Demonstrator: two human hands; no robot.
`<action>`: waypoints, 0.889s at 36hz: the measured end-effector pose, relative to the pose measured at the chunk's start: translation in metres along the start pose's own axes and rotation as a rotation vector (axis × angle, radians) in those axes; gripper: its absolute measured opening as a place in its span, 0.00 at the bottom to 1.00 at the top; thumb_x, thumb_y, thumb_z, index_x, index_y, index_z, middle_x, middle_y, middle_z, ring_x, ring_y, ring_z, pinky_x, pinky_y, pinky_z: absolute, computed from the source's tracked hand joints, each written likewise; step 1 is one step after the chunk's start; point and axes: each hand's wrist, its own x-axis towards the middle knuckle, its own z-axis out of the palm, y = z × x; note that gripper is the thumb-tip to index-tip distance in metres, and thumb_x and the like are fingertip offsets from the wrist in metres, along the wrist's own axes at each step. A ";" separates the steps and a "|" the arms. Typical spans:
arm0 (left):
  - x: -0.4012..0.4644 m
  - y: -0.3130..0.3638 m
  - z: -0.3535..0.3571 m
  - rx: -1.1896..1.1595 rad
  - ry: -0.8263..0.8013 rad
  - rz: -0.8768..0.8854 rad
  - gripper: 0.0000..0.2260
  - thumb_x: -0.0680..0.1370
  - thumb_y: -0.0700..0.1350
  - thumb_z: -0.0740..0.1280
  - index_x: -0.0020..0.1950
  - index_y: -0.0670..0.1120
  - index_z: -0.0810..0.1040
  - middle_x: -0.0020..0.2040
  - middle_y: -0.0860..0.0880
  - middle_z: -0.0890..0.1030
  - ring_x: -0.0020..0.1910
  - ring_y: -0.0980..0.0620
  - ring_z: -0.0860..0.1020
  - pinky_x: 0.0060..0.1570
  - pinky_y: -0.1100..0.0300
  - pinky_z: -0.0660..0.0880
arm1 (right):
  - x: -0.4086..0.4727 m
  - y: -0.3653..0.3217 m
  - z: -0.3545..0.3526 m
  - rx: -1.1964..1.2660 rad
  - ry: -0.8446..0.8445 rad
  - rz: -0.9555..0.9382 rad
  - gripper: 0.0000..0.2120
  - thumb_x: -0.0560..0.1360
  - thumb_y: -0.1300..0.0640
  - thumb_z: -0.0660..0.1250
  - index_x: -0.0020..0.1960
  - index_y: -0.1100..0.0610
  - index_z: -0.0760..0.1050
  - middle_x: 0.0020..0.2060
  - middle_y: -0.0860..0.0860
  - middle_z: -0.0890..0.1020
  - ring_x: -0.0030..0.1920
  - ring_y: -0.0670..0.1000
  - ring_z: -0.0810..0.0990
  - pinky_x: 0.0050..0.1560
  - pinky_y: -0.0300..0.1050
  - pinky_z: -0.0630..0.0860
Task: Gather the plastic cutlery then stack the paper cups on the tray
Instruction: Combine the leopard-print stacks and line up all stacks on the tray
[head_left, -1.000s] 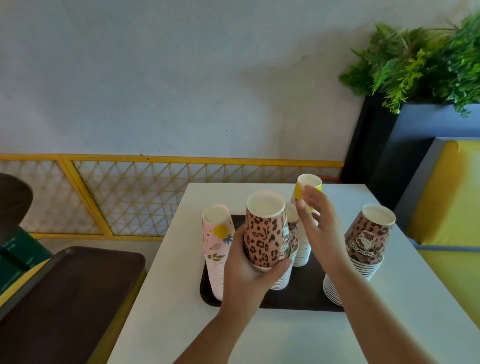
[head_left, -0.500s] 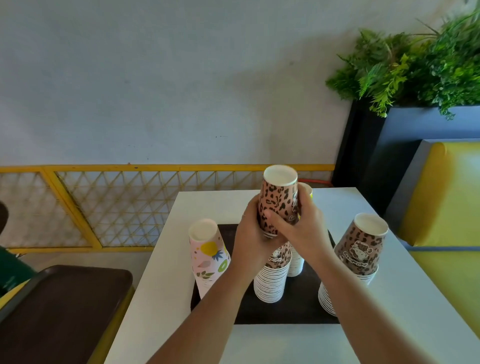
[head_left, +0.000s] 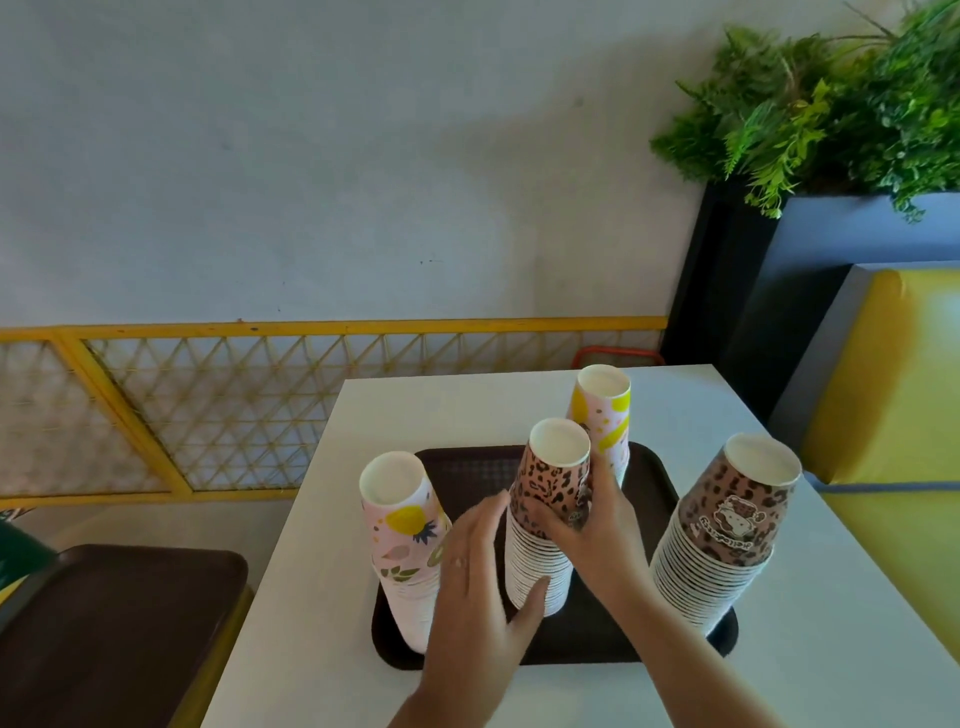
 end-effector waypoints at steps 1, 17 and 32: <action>-0.004 0.002 -0.006 -0.008 0.044 0.029 0.32 0.68 0.51 0.72 0.69 0.47 0.63 0.64 0.49 0.73 0.65 0.54 0.68 0.69 0.69 0.59 | -0.001 0.001 0.001 -0.007 0.009 -0.006 0.36 0.67 0.52 0.74 0.67 0.41 0.57 0.56 0.40 0.74 0.56 0.39 0.73 0.52 0.31 0.71; -0.011 -0.072 -0.026 -0.369 0.141 -0.478 0.52 0.55 0.51 0.80 0.73 0.47 0.58 0.67 0.44 0.71 0.65 0.45 0.72 0.61 0.39 0.72 | -0.017 0.026 0.024 0.000 0.096 0.120 0.38 0.61 0.54 0.79 0.63 0.43 0.62 0.51 0.38 0.74 0.53 0.41 0.75 0.52 0.38 0.74; 0.022 -0.074 -0.003 -0.404 0.008 -0.615 0.41 0.52 0.57 0.77 0.63 0.52 0.69 0.55 0.54 0.80 0.54 0.55 0.79 0.54 0.55 0.76 | -0.019 0.034 0.022 -0.097 0.115 0.083 0.42 0.58 0.52 0.80 0.66 0.47 0.62 0.55 0.41 0.73 0.52 0.39 0.73 0.47 0.27 0.68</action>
